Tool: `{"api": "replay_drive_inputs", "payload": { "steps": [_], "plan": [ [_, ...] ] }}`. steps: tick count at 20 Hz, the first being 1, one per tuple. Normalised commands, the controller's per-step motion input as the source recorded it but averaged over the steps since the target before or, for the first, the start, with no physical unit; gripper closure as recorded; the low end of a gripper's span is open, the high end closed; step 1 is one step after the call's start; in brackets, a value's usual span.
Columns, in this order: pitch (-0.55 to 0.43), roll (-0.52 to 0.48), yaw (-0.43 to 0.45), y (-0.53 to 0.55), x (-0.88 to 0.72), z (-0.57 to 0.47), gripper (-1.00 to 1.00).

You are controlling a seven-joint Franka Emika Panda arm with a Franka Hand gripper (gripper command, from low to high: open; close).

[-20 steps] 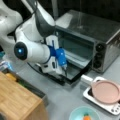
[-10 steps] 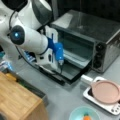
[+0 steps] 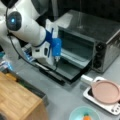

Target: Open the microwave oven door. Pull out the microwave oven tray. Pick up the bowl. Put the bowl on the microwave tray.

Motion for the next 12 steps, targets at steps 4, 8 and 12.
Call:
{"api": "replay_drive_inputs", "payload": {
  "steps": [4,8,12],
  "plan": [
    [0.102,-0.334,-0.017,-0.02,0.24,0.27,-1.00],
    [0.115,-0.323,-0.010,-0.04,0.30,0.23,-1.00],
    [0.143,-0.314,-0.009,-0.10,0.32,0.19,-1.00]
  ]
}}
